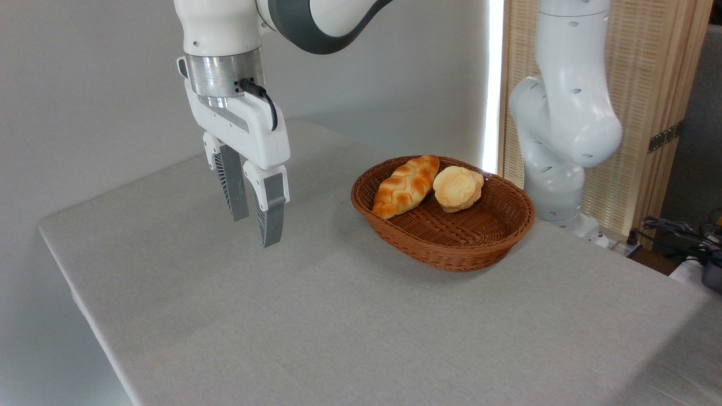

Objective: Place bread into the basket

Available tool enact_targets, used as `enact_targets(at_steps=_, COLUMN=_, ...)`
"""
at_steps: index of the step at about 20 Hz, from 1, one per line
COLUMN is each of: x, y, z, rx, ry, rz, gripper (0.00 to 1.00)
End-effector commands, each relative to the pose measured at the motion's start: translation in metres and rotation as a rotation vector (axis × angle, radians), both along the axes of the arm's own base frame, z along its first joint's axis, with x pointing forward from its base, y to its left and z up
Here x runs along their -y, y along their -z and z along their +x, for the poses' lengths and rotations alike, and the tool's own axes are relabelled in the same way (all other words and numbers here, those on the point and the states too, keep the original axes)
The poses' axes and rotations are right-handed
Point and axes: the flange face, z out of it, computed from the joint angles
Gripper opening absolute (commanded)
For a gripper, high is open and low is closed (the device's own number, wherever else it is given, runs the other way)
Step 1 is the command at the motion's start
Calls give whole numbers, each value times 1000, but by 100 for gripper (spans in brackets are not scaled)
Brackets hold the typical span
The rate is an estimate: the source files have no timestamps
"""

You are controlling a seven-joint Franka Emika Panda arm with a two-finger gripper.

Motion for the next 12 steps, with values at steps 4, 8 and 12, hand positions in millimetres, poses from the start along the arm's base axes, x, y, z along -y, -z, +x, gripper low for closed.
enact_targets(at_steps=4, x=0, y=-3, z=3, rx=-3, ry=18, rz=-1, gripper=100)
enact_targets(at_steps=8, x=-5, y=-3, z=4, rx=-5, ry=10, rz=-2, gripper=100)
enact_targets(at_steps=12, x=-10, y=-5, z=5, rx=-2, ry=2, rz=-3, gripper=100)
